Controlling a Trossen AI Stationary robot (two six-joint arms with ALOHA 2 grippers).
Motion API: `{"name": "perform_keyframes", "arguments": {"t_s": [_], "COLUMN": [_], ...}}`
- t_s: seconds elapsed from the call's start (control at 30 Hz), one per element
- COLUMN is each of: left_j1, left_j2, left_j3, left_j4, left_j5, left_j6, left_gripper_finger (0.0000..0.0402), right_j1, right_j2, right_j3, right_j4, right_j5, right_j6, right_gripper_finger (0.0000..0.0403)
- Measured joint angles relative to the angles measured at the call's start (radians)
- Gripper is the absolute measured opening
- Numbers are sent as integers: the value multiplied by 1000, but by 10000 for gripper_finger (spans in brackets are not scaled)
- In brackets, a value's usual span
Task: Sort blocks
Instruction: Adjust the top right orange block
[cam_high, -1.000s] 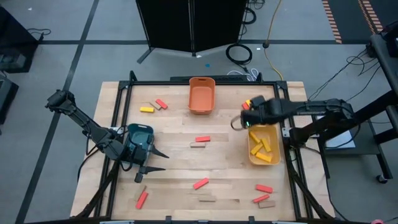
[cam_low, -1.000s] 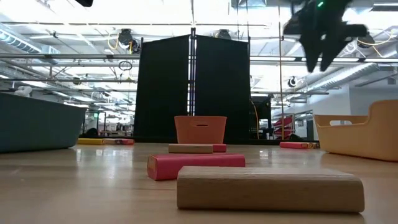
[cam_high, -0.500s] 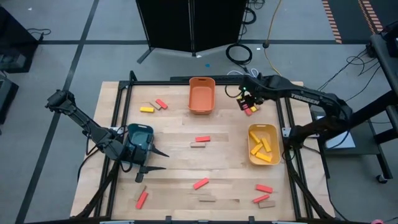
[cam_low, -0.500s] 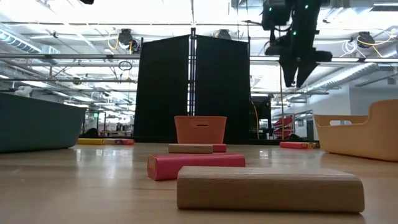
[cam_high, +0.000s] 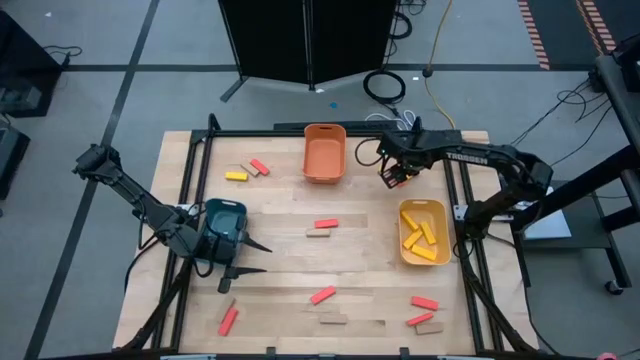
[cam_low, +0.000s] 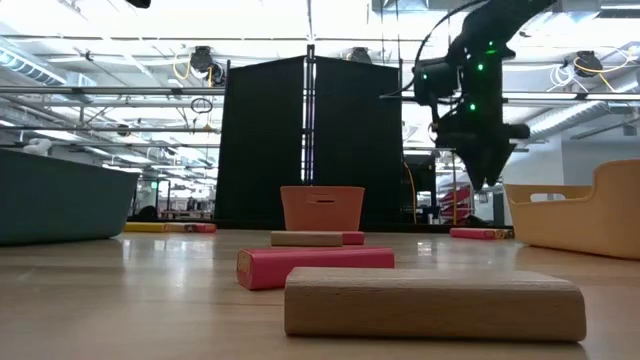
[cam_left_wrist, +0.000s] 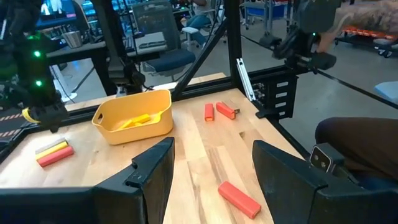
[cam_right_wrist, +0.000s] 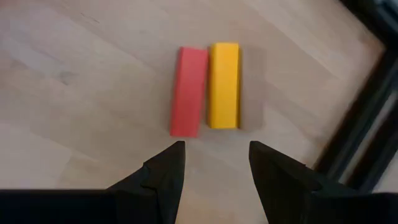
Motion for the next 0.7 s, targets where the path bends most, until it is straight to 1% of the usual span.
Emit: {"name": "perform_keyframes", "arguments": {"t_s": [0.07, 0.37, 0.7], "left_j1": [0, 0, 0], "left_j2": [0, 0, 0], "left_j3": [0, 0, 0], "left_j4": [1, 1, 1], "left_j5": [-9, -25, -25], "left_j6": [0, -6, -2], "left_gripper_finger": [215, 215, 215], "right_j1": [-7, -52, -87], "right_j2": [0, 0, 0], "right_j3": [-27, -168, -223], "right_j4": [51, 241, 282], "right_j5": [-14, -13, -7], "right_j6": [-10, -12, -12], "right_gripper_finger": [171, 171, 171]}}
